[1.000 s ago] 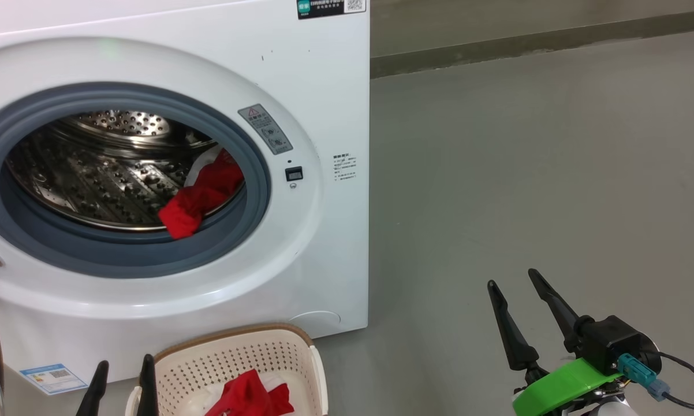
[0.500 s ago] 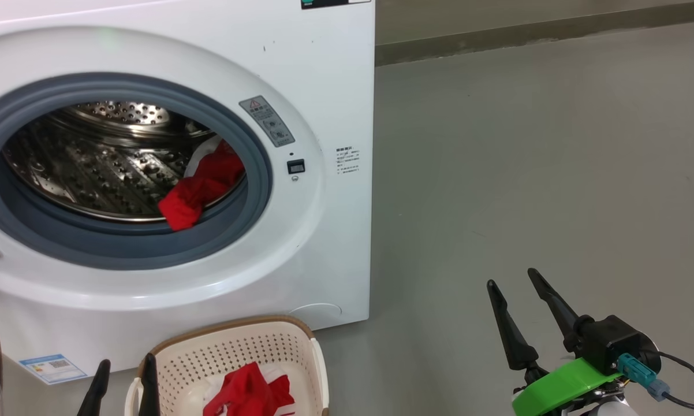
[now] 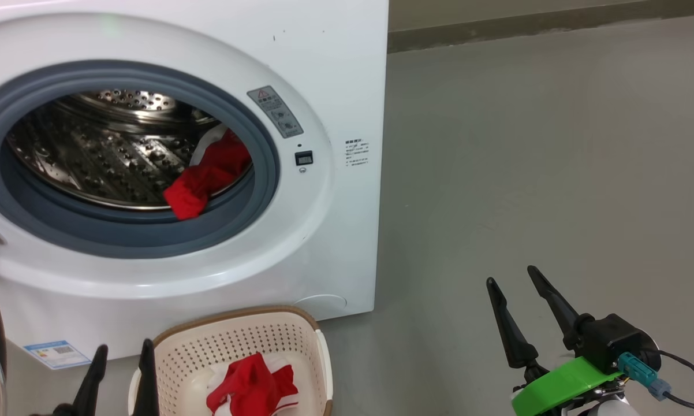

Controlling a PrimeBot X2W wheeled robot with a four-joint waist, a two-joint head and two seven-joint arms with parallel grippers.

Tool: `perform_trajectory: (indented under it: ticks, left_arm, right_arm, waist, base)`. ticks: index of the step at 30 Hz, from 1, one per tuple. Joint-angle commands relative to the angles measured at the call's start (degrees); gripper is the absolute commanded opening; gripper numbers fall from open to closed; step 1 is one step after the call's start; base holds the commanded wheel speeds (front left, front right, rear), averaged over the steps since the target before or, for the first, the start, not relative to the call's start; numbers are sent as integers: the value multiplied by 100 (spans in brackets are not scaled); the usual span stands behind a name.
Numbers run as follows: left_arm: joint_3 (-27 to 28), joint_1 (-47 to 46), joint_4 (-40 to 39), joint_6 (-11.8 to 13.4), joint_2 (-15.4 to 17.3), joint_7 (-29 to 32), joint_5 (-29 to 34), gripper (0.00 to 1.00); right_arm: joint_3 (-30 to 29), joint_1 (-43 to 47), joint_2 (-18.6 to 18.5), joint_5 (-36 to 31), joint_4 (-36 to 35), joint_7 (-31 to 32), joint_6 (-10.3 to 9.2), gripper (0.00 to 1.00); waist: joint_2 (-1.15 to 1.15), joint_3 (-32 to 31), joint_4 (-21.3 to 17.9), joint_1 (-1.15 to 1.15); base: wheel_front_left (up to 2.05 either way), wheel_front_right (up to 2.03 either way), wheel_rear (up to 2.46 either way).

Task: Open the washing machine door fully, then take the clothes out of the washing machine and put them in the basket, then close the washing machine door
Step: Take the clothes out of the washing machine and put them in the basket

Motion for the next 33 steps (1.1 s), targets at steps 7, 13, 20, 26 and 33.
perform_trajectory:
  ticks: [7,13,20,26,33]
  left_arm:
    - [184,-697,66,-66,113,-70,6,100]
    - [61,-1317,275,-63,248,-26,86,100]
    - [-40,-2369,816,-58,320,-20,39,100]
    - [-132,-3264,1435,-76,320,6,-73,100]
    - [-246,-4382,2293,-111,409,-13,-145,100]
  right_arm:
    - [107,-253,5,59,-197,-36,37,100]
    - [65,-444,5,-9,-269,-36,37,100]
    - [32,-719,-18,-74,-366,-36,37,100]
    - [20,-867,-59,-111,-439,-36,37,100]
    - [-1,-1048,-91,-131,-531,-36,37,100]
  waist:
    - [0,286,135,0]
    - [0,675,239,0]
    - [0,1236,291,0]
    - [0,1646,299,0]
    - [0,2073,248,0]
  base:
    - [0,0,0]
    - [0,0,0]
    - [0,0,0]
    - [0,0,0]
    - [0,0,0]
